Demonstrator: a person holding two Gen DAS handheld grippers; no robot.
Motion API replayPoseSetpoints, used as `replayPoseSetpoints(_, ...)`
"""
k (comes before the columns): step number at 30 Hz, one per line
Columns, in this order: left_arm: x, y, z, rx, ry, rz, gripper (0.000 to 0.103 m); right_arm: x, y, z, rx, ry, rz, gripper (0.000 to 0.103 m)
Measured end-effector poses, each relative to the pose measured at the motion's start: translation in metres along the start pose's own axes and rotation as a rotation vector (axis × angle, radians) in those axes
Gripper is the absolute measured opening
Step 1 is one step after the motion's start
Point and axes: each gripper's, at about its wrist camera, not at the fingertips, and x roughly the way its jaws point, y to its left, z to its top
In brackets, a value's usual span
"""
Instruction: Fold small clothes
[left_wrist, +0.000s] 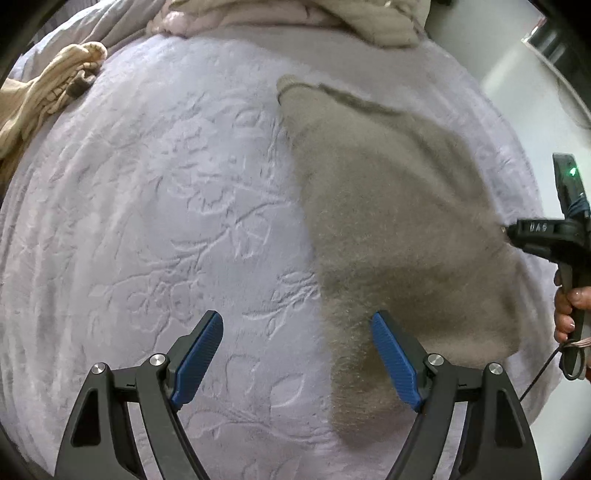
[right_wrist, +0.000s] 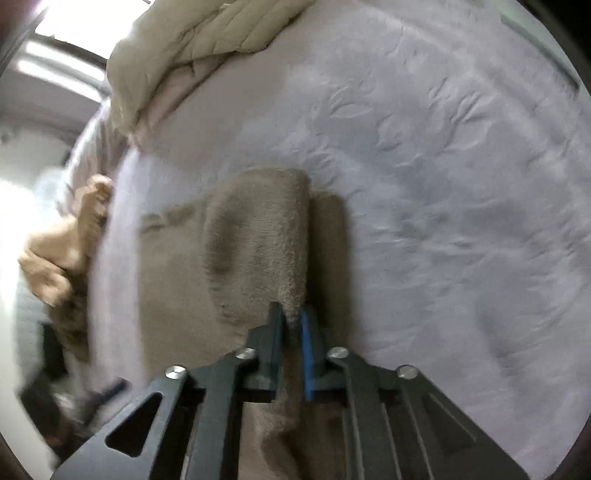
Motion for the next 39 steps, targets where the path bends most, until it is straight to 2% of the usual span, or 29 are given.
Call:
replayPoseSetpoints(3, -0.001, -0.003, 0.002, 0.008, -0.012, 0.008, 0.083, 0.022, -0.027, -0.006, 0.019, 0.087, -0.137, 0.000)
replayPoseSetpoints(4, -0.002, -0.004, 0.002, 0.013, -0.017, 0.008, 0.083, 0.023, -0.039, -0.010, 0.069, 0.100, -0.086, 0.000)
replayPoseSetpoints(6, 0.001, -0.007, 0.001, 0.027, -0.003, 0.017, 0.083, 0.007, -0.052, -0.017, 0.157, 0.062, 0.019, 0.001)
replayPoseSetpoints(9, 0.002, -0.011, 0.000, 0.039, 0.008, 0.024, 0.083, -0.021, -0.053, -0.025, 0.189, 0.034, 0.059, 0.006)
replayPoseSetpoints(13, 0.003, -0.019, 0.002, 0.036, 0.018, 0.028, 0.083, -0.049, -0.017, -0.039, 0.099, 0.005, 0.145, 0.006)
replayPoseSetpoints(17, 0.004, -0.027, 0.000, 0.051, 0.026, 0.044, 0.083, -0.049, 0.016, -0.052, -0.014, 0.017, 0.180, 0.007)
replayPoseSetpoints(18, 0.005, -0.026, -0.002, 0.054, 0.027, 0.048, 0.083, -0.041, 0.022, -0.056, -0.034, 0.025, 0.166, 0.007)
replayPoseSetpoints(21, 0.004, -0.025, -0.005, 0.053, 0.036, 0.048, 0.083, -0.011, 0.007, -0.067, -0.025, 0.094, 0.013, 0.004)
replayPoseSetpoints(23, 0.003, -0.024, -0.006, 0.048, 0.035, 0.048, 0.083, -0.004, -0.014, -0.077, 0.055, 0.110, 0.031, 0.001)
replayPoseSetpoints(25, 0.002, -0.023, -0.006, 0.040, 0.040, 0.051, 0.083, -0.012, -0.025, -0.085, 0.115, 0.089, 0.076, 0.001)
replayPoseSetpoints(26, 0.002, -0.023, -0.006, 0.033, 0.043, 0.051, 0.083, -0.018, -0.025, -0.088, 0.115, 0.082, 0.076, 0.002)
replayPoseSetpoints(27, 0.000, -0.024, -0.005, 0.029, 0.044, 0.050, 0.083, -0.022, -0.026, -0.092, 0.111, 0.083, 0.063, 0.009)
replayPoseSetpoints(28, -0.001, -0.025, -0.004, 0.026, 0.043, 0.049, 0.083, -0.025, -0.026, -0.093, 0.110, 0.089, 0.043, 0.011)
replayPoseSetpoints(32, -0.006, -0.026, -0.006, 0.028, 0.041, 0.035, 0.083, -0.045, -0.040, -0.101, 0.158, 0.098, 0.076, 0.011)
replayPoseSetpoints(39, -0.007, -0.034, -0.010, 0.038, 0.061, 0.036, 0.083, -0.049, -0.031, -0.109, 0.174, 0.112, 0.046, 0.012)
